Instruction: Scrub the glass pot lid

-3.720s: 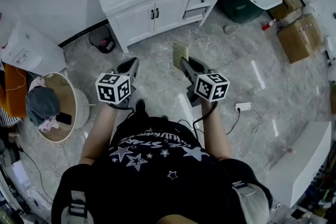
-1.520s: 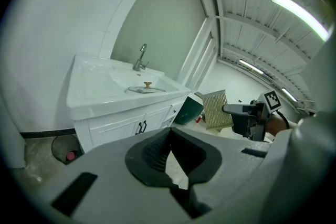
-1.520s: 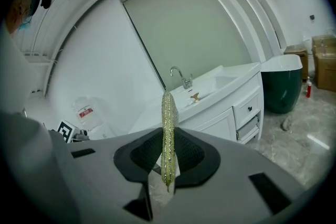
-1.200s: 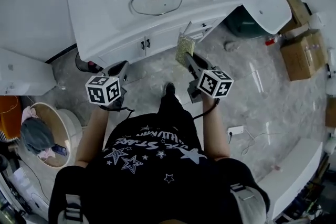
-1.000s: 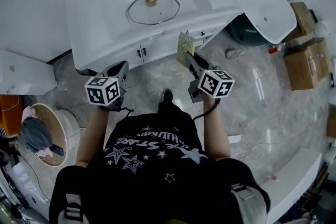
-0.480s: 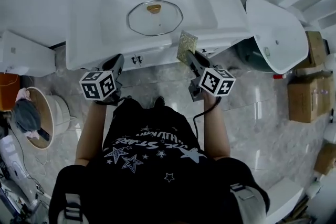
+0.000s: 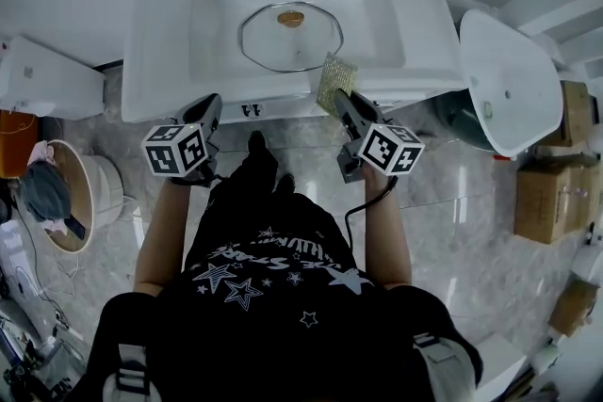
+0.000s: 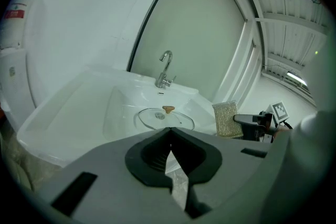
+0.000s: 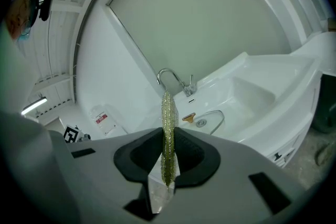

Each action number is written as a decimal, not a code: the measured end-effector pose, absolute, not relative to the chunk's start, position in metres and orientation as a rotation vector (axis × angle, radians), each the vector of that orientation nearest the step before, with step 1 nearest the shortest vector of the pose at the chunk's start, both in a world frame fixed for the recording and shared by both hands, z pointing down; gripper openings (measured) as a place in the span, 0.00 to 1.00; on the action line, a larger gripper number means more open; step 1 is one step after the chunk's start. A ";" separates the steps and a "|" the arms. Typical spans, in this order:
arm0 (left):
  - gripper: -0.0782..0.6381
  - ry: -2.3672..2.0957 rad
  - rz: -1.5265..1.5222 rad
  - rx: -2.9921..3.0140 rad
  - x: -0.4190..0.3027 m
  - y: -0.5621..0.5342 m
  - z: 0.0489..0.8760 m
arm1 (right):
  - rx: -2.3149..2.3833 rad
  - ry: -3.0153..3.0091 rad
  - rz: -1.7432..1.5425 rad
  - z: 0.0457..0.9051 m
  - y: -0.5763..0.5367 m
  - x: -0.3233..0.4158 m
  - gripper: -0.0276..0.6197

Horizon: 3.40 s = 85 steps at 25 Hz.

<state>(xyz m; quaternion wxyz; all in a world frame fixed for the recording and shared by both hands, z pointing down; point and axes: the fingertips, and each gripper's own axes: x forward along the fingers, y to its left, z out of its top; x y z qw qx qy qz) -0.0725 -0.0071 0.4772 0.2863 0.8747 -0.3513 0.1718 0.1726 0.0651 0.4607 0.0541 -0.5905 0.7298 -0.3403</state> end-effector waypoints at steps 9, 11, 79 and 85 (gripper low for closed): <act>0.12 -0.890 0.439 2.356 -0.039 -0.074 0.475 | -1.883 2.179 -1.023 0.450 0.008 0.210 0.14; 0.12 -0.884 0.426 2.359 -0.035 -0.091 0.473 | -1.911 2.180 -1.021 0.450 -0.009 0.216 0.14; 0.12 -0.879 0.368 2.144 -0.059 -0.227 0.534 | -1.853 3.627 -1.486 0.633 -0.267 0.116 0.14; 0.12 -0.895 0.361 2.141 -0.061 -0.222 0.530 | -1.650 3.694 -1.440 0.629 -0.261 0.093 0.14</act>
